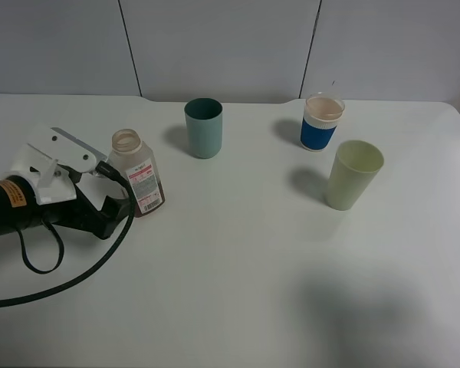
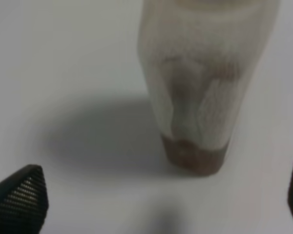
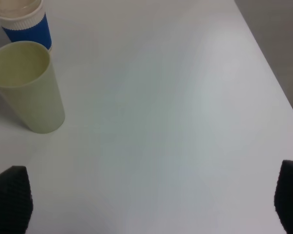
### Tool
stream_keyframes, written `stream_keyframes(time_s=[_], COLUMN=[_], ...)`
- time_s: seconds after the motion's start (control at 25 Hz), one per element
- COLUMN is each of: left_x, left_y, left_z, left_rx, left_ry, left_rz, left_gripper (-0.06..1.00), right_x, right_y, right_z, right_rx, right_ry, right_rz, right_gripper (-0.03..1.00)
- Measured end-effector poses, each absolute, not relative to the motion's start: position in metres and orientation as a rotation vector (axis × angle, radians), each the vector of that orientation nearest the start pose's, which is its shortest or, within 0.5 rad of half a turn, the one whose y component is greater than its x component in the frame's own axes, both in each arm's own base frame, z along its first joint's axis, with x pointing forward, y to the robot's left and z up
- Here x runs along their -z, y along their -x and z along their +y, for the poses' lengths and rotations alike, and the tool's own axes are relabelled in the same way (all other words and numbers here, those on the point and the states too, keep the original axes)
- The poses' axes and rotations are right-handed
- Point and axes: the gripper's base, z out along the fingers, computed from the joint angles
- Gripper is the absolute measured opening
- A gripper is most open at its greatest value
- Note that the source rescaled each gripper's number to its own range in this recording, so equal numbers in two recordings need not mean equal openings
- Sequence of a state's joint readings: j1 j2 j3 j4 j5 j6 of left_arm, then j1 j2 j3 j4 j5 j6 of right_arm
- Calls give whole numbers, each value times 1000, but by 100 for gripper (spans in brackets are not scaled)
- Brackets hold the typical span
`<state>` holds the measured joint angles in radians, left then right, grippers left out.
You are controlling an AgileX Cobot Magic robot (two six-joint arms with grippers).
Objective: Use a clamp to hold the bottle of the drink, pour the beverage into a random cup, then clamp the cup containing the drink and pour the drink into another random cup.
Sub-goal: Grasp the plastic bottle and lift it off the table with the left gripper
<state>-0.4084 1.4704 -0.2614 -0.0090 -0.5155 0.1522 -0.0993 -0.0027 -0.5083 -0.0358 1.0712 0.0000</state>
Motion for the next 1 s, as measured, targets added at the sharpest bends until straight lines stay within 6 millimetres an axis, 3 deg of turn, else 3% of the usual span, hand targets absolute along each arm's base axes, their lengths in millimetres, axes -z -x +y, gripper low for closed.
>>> stream_keyframes(time_s=[0.36, 0.64, 1.0], left_x=[-120, -114, -104], left_y=[-203, -208, -214], left_z=[-95, -102, -106], left_rx=[215, 279, 296], left_ry=[-647, -651, -641], left_rz=[2037, 1925, 1903], left_gripper=[100, 100, 100], right_x=[-279, -279, -279], right_y=[7, 7, 7], right_z=[-2, -2, -2], right_rx=[105, 105, 105], right_ry=[-104, -104, -104], right_rz=[2042, 2042, 2042], right_gripper=[99, 99, 99])
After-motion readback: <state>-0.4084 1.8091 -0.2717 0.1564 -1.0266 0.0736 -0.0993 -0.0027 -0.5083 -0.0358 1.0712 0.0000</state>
